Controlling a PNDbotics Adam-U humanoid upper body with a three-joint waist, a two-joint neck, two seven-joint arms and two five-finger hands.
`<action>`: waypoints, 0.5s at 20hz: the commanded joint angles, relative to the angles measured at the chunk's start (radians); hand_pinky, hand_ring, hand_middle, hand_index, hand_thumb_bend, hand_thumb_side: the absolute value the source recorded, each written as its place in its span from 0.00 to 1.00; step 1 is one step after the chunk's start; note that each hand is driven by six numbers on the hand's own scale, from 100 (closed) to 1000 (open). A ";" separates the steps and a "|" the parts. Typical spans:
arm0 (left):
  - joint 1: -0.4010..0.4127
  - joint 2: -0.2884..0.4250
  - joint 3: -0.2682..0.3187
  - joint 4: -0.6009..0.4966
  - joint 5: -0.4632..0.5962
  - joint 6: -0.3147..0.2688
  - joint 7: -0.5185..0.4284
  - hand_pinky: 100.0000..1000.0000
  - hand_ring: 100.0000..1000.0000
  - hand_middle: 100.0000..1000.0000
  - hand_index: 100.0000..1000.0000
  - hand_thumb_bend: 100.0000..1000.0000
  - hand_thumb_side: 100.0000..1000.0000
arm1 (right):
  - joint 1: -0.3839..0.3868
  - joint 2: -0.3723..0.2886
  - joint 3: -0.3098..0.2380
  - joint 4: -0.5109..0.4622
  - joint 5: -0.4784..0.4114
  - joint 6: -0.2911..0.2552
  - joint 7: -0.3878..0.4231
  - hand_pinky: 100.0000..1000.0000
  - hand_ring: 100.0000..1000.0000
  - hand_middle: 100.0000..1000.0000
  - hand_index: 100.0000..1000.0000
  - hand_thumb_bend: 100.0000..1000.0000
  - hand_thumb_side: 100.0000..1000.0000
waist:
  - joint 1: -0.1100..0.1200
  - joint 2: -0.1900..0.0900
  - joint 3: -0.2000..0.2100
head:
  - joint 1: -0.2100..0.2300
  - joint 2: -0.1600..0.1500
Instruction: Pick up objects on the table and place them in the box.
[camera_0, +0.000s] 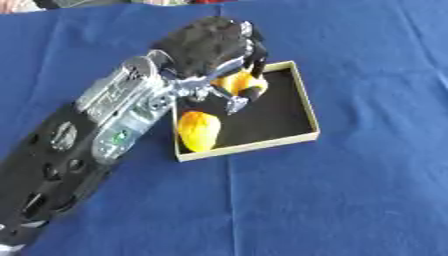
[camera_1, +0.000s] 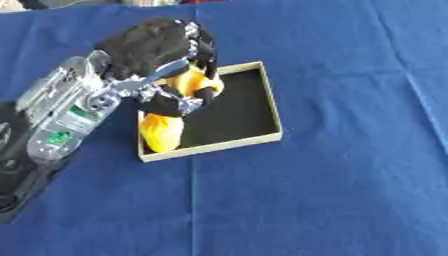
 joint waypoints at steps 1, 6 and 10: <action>0.001 -0.013 0.003 0.036 -0.018 -0.002 0.029 0.62 0.46 0.39 0.42 0.00 0.00 | -0.007 -0.017 -0.013 -0.009 0.004 -0.001 -0.003 0.79 0.90 0.77 0.79 0.00 0.91 | -0.005 -0.016 -0.002 | 0.002 -0.011; 0.023 -0.032 -0.002 0.087 -0.030 -0.021 0.061 0.68 0.54 0.49 0.52 0.00 0.00 | -0.004 -0.012 -0.011 -0.009 0.007 -0.001 0.000 0.79 0.90 0.76 0.79 0.00 0.91 | -0.007 -0.013 -0.007 | 0.013 -0.011; 0.038 -0.029 -0.004 0.112 -0.054 -0.035 0.024 0.80 0.77 0.73 0.86 0.04 0.00 | 0.001 -0.012 -0.011 -0.010 0.007 -0.001 -0.001 0.79 0.90 0.76 0.80 0.00 0.91 | -0.008 -0.015 -0.007 | 0.016 -0.012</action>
